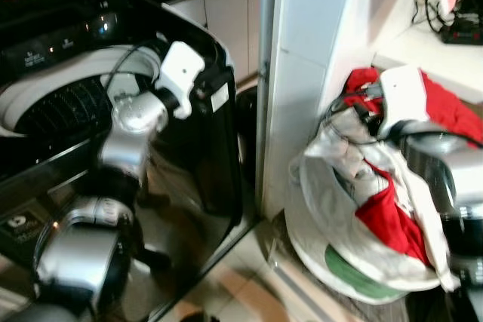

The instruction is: Clothes washing

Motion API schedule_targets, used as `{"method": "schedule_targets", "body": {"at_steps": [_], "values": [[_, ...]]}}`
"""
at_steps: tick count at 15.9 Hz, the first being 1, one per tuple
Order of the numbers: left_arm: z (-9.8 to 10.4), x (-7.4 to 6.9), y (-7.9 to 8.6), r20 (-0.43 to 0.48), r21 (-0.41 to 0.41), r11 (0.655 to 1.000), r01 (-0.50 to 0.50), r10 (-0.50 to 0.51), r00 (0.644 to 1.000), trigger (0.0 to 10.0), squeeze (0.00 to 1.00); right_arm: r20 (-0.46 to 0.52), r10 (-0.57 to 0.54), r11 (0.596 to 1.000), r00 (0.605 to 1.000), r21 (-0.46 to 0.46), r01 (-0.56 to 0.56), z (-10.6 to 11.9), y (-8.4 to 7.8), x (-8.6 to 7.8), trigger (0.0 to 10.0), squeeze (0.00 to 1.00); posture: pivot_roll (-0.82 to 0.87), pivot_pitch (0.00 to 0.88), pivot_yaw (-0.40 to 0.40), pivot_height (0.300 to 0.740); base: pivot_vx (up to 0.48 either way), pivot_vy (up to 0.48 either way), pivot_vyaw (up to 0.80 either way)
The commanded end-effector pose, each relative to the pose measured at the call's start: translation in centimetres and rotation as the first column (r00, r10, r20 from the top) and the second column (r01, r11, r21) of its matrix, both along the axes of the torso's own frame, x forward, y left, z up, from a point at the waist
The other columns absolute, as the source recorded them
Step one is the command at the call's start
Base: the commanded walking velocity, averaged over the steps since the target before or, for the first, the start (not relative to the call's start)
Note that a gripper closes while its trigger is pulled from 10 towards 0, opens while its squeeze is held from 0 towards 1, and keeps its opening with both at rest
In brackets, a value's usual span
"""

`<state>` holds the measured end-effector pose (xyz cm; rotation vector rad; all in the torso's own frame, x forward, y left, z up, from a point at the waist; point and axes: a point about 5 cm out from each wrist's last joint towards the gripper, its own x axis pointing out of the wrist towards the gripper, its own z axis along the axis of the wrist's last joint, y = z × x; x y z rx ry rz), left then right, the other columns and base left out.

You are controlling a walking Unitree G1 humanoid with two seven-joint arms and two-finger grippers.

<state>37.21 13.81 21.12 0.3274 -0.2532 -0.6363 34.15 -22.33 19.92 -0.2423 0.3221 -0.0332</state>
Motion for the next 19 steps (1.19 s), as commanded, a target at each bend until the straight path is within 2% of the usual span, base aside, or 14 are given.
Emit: {"method": "schedule_targets", "body": {"at_steps": [1,2,6,8,10,11,12,13,15,18,19], "values": [[0.7,-0.6,0.0,0.022,-0.048,0.999,-0.012,0.013,1.0,10.0,0.0,0.038,-0.087,0.996,0.995,0.001,0.087,0.4,-1.9,0.8,10.0,1.0,-0.09,0.0,0.107,0.74,0.0,0.0,0.0],[0.2,-1.3,-0.4,0.001,-0.049,0.999,0.001,-0.001,1.0,10.0,0.0,0.038,-0.133,0.991,0.99,-0.013,0.134,0.2,-3.1,1.3,10.0,1.0,-0.09,0.0,0.107,0.74,0.0,0.0,0.0],[-0.9,-3.4,-0.9,-0.048,-0.064,0.998,0.004,-0.007,0.999,10.0,0.0,0.027,-0.182,0.982,0.983,-0.043,0.183,0.0,-5.1,2.1,10.0,1.0,-0.08,0.0,0.091,0.74,0.0,0.0,0.0],[-1.3,-5.1,-1.2,-0.096,-0.092,0.996,0.006,-0.014,0.995,10.0,0.0,0.037,-0.236,0.97,0.971,-0.055,0.238,-0.4,-7.0,2.6,10.0,1.0,-0.07,0.0,0.086,0.74,0.0,0.0,0.0],[-1.2,-5.9,-1.7,-0.109,-0.096,0.994,0.056,-0.066,0.992,10.0,0.0,0.048,-0.255,0.965,0.966,-0.046,0.257,-0.6,-7.6,2.8,10.0,1.0,-0.07,0.0,0.085,0.74,0.0,0.0,0.0],[-1.0,-6.8,-2.3,-0.117,-0.109,0.985,0.132,-0.144,0.983,10.0,0.0,0.054,-0.279,0.958,0.959,-0.051,0.281,-0.7,-8.1,2.8,10.0,1.0,-0.06,0.0,0.082,0.74,0.0,0.0,0.0],[-0.8,-8.5,-3.6,-0.129,-0.101,0.961,0.258,-0.27,0.954,10.0,0.0,0.043,-0.32,0.945,0.946,-0.054,0.323,-1.5,-8.9,2.7,10.0,1.0,-0.06,0.0,0.081,0.74,0.0,0.0,0.0],[-0.8,-8.7,-3.7,-0.133,-0.101,0.958,0.268,-0.28,0.951,10.0,0.0,0.02,-0.33,0.942,0.944,-0.061,0.33,-2.0,-9.0,2.6,10.0,0.0,-0.05,0.0,0.08,0.74,0.0,0.0,0.0],[-0.9,-8.9,-3.9,-0.148,-0.094,0.963,0.252,-0.264,0.953,10.0,0.0,-0.096,-0.364,0.931,0.926,-0.047,0.361,-4.2,-9.5,1.8,10.0,0.0,-0.05,0.0,0.077,0.74,0.0,0.0,0.0],[-0.9,-9.2,-3.8,-0.165,-0.089,0.966,0.243,-0.255,0.953,10.0,0.0,-0.161,-0.381,0.923,0.91,-0.009,0.385,-5.5,-9.8,1.3,10.0,0.0,-0.04,0.0,0.073,0.74,0.0,0.0,0.0],[-0.9,-9.3,-3.7,-0.171,-0.093,0.966,0.241,-0.254,0.952,10.0,0.0,-0.179,-0.382,0.921,0.907,0.001,0.388,-5.9,-9.9,1.1,7.5,0.0,-0.04,0.0,0.069,0.74,0.0,0.0,0.0]]}}
